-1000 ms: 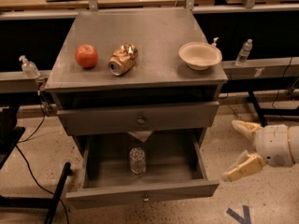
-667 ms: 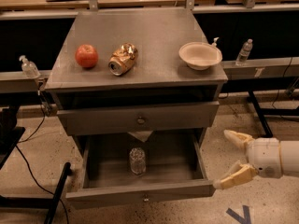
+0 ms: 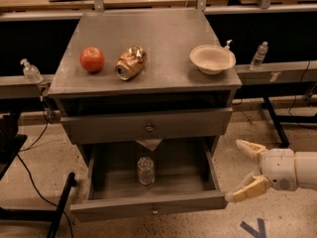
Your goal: Pick water bottle from middle drawer and place on counter
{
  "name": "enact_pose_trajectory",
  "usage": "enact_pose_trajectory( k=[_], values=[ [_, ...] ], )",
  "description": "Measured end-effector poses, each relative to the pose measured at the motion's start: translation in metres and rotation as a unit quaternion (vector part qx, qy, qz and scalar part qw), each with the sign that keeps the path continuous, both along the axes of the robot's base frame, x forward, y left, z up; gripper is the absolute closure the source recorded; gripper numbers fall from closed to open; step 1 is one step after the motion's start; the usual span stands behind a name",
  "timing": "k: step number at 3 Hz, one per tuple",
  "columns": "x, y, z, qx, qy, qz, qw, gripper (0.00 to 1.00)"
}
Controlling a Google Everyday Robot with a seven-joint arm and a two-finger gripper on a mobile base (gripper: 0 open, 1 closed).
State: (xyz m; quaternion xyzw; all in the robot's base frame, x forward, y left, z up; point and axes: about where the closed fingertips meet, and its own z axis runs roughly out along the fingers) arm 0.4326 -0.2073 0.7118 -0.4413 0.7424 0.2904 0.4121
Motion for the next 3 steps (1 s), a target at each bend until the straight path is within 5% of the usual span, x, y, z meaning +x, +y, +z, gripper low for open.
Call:
enact_pose_trajectory(
  k=[1,3],
  values=[
    [0.006,0.005,-0.01,0.017,-0.018,0.016,0.9996,0.0],
    [0.043,0.047,-0.081,0.094,-0.125,0.084,0.984,0.0]
  ],
)
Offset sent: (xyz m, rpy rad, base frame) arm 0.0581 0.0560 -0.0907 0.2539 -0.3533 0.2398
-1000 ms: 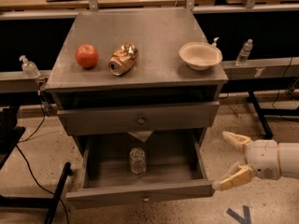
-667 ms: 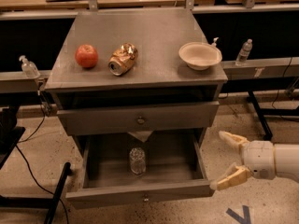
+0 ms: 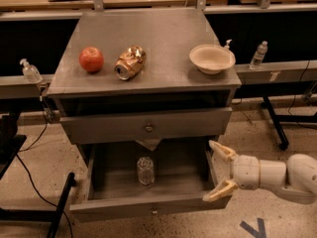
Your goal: Pick water bottle from middle drawer and place on counter
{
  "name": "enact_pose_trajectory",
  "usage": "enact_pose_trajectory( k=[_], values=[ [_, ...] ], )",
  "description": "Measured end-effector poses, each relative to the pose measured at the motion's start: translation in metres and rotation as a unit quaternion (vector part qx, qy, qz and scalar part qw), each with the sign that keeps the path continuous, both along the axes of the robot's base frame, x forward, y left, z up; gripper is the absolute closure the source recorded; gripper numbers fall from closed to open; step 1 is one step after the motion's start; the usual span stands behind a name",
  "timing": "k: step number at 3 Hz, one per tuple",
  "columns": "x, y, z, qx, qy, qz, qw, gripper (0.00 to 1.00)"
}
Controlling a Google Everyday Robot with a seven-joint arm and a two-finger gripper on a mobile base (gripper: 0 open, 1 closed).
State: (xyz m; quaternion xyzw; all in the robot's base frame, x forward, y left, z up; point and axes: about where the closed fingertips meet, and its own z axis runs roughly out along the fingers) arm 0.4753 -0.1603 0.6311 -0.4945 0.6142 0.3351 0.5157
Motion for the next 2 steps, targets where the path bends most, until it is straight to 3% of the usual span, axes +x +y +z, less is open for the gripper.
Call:
enact_pose_trajectory(
  k=[2],
  values=[
    [0.005,0.009,-0.028,0.012,0.0,-0.002,0.9999,0.0]
  ],
)
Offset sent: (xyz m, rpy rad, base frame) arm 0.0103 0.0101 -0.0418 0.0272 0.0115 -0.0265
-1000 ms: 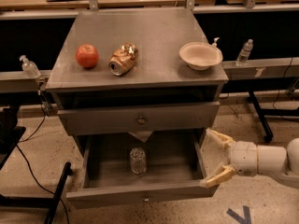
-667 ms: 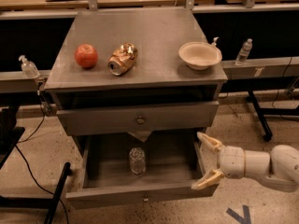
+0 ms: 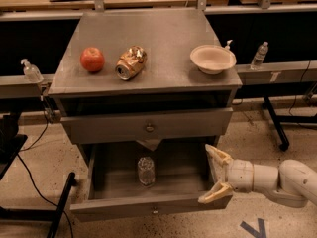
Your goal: Pick water bottle from middle drawer and place on counter
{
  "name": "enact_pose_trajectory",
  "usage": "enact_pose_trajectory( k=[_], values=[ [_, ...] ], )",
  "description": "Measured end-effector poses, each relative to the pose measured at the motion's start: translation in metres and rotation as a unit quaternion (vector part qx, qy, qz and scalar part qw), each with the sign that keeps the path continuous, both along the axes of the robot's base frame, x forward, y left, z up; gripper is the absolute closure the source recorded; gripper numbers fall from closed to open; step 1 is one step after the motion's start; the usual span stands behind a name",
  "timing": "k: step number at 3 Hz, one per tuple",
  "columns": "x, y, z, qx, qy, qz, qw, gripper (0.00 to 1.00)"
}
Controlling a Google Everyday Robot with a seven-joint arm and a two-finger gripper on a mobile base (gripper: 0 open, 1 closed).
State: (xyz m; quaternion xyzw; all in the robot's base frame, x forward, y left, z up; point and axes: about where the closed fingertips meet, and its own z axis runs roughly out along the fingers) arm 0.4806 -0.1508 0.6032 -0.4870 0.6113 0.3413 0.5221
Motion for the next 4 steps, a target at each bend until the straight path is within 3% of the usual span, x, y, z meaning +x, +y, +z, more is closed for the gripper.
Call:
enact_pose_trajectory(
  k=[1,2,3,4],
  values=[
    [0.01,0.026,-0.045,-0.033,0.023,-0.001,0.9992,0.0],
    [0.026,0.047,-0.092,-0.091,0.036,-0.042,0.9943,0.0],
    [0.048,0.06,-0.117,-0.124,0.031,-0.088,0.9879,0.0],
    [0.066,0.066,-0.126,-0.133,0.024,-0.114,0.9842,0.0]
  ],
)
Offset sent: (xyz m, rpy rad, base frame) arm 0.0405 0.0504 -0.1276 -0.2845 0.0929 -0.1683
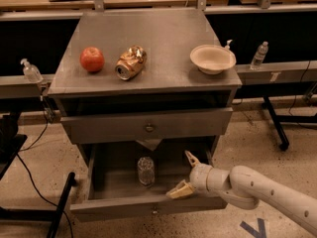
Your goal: Pick water bottle from middle drawer and place on counter
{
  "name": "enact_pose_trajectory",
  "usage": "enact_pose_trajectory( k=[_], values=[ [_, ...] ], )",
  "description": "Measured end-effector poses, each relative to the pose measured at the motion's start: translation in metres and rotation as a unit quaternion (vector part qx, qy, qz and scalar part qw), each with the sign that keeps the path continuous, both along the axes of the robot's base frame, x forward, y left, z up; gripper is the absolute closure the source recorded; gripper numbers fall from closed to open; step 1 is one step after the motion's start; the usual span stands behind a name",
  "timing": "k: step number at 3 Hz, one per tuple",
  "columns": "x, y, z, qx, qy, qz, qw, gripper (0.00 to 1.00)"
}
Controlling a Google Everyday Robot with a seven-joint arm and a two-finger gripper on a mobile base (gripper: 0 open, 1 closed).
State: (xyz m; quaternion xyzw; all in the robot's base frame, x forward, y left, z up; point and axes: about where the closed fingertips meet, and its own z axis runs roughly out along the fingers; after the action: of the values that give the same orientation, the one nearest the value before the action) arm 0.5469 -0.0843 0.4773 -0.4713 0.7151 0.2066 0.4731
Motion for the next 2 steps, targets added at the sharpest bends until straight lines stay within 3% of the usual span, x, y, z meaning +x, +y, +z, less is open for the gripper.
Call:
enact_pose_trajectory(
  k=[1,2],
  values=[
    [0.017,0.012,0.001,0.045,-0.005,-0.01,0.9989,0.0],
    [0.02,0.036,0.008,0.093,0.002,0.008,0.9956,0.0]
  ],
)
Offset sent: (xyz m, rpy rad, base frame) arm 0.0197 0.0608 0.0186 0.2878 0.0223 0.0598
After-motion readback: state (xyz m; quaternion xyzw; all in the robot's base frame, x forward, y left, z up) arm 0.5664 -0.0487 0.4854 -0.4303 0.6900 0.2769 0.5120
